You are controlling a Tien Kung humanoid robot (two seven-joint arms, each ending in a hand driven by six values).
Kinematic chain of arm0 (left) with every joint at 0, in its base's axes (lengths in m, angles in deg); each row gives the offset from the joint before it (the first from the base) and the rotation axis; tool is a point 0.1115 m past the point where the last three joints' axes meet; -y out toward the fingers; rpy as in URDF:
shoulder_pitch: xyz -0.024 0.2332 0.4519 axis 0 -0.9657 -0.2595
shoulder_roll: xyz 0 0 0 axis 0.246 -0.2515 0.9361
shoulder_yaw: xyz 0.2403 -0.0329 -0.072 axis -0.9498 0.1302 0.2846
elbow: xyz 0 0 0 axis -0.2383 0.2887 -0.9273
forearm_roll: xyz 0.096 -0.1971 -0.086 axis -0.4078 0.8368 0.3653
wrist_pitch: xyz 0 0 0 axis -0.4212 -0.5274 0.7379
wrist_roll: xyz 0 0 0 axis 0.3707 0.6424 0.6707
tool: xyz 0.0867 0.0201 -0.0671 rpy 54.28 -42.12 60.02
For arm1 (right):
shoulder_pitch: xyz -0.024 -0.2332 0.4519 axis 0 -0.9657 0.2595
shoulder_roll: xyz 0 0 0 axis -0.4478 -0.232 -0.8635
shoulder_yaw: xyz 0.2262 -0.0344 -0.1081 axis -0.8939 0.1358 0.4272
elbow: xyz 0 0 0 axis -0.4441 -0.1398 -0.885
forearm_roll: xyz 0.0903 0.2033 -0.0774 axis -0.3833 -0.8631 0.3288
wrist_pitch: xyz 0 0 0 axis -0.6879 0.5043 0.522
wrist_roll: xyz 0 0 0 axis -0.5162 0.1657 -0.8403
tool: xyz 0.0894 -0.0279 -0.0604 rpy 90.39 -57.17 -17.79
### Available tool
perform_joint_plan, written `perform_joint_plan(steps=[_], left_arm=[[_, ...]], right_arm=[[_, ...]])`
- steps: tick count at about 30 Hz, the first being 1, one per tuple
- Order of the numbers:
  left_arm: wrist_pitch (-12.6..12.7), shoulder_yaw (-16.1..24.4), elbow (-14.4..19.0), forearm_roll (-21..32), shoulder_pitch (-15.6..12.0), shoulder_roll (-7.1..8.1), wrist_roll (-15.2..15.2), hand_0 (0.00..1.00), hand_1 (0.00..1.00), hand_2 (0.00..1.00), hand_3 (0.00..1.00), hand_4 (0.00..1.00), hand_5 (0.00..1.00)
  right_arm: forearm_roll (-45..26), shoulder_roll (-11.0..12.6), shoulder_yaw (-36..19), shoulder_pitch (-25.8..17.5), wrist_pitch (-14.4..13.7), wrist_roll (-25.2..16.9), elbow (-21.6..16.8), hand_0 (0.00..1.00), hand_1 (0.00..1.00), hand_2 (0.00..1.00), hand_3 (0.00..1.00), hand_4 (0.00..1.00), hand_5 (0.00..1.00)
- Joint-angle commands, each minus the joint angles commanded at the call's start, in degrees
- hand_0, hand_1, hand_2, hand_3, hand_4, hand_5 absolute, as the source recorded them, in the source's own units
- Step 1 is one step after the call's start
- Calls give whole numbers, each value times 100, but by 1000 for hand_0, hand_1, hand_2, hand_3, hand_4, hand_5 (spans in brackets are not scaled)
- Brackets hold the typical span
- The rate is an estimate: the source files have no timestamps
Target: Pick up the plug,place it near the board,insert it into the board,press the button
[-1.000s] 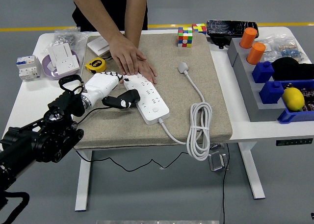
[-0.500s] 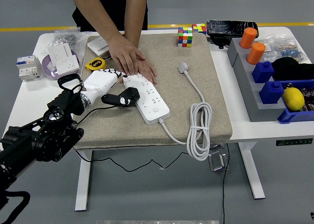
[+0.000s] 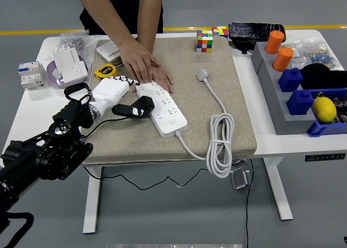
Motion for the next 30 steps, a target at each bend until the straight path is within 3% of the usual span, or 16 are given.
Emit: perform_joint_plan(steps=[30], left_arm=[[-32,-14,-11,-130,53,4,88,792,905,862,833,960,775]], right_arm=[[2,-16,-50,28,0,1,3,998,971,905,947,998,998]])
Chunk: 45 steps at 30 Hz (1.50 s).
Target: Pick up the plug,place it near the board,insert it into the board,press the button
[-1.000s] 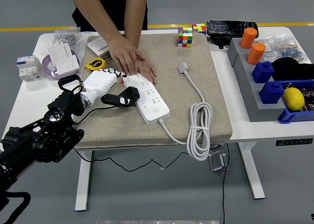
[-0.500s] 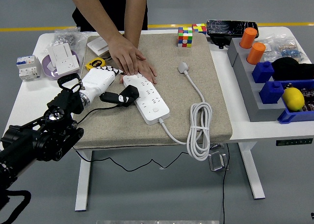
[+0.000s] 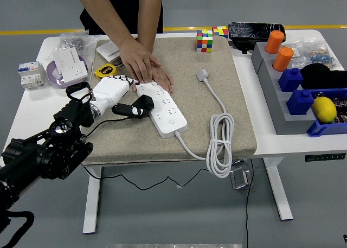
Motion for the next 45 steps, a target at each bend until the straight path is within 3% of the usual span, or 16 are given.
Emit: perform_joint_plan(steps=[33,41,45], left_arm=[[-75,-30,89,74,-55,29,-54,794,907,866,842,972,730],[-114,-91,616,197,-131,171,-46,796,910,870,848,998,752],[-122,-98,786,205,-126,173,-42,799,913,871,849,998,763]], right_arm=[[-10,7,-1,-42,-2,-1,-1,998,971,905,947,998,995],[-12,1,-13,-53,-2,2,2,998,971,904,946,998,993],[-5,-1,-27,-35,-3,2,-1,998,971,904,946,998,991]])
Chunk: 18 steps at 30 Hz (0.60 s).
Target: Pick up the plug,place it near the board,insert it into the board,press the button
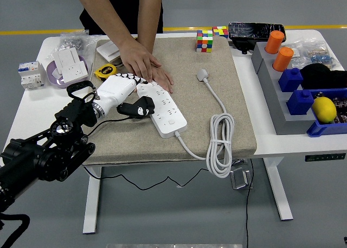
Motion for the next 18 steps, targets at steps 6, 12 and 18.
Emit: perform_joint_plan(steps=[6,12,18], left_arm=[[-9,-12,216,79,-15,46,3,798,913,874,852,998,768],[-15,368,910,671,-370,220,3,803,921,920,865,998,924],[-27,1117,2089,1262,-1060,323,481,855,937,936,912,998,998]], right_arm=[[-4,0,-4,6,0,4,4,998,971,904,946,998,990],[11,-10,-46,-2,-1,4,4,998,971,903,946,998,990],[18,-23,-97,-27,-1,3,6,998,971,903,946,998,989]])
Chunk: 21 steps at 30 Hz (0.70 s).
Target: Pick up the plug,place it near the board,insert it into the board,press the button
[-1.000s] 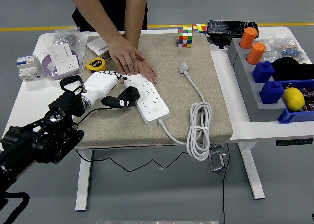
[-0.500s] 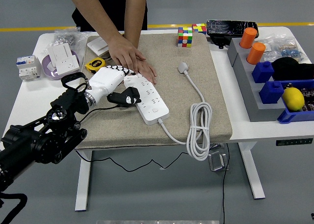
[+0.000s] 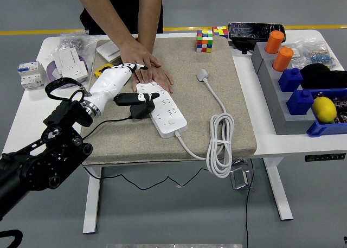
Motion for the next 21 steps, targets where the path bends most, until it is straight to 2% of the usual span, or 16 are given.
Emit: perform_joint_plan(steps=[4,5,6,9,10,11,14,18,21], left_arm=[[-122,386,909,350,-552,47,518,855,937,936,912,998,998],[-150,463,1118,485,-702,66,649,898,959,948,929,998,998],[-184,520,1342,627,-826,82,750,898,959,948,929,998,998],[-234,673,1824,1169,-1126,118,789,898,959,948,929,998,998],[-270,706,1907,1381,-1183,124,735,898,959,948,929,998,998],[-330,751,1997,1602,-1263,129,646,976,994,987,969,998,998],[-556,884,2235,2340,-1504,111,487,976,994,987,969,998,998],[-894,970,2433,3307,-1759,116,548,998,998,998,998,998,998],[-1121,950,2416,3995,-1870,155,621,998,998,998,998,998,998]], right_arm=[[6,-2,-40,5,0,-1,2,998,971,903,946,998,989],[16,-2,-60,7,-1,-2,-2,998,971,901,946,998,989],[18,-2,-65,9,0,-3,-3,998,971,901,946,998,989],[23,0,-88,13,0,-5,-2,998,971,901,946,998,989],[22,-1,-90,14,4,-8,-1,998,971,901,946,998,989],[17,-4,-95,13,6,-12,1,998,971,901,945,998,989],[21,-9,-94,7,1,-8,1,998,971,901,945,998,989],[24,-6,-89,-4,1,-8,2,998,971,901,944,998,989],[24,2,-88,-6,2,-8,2,998,971,901,944,998,989]])
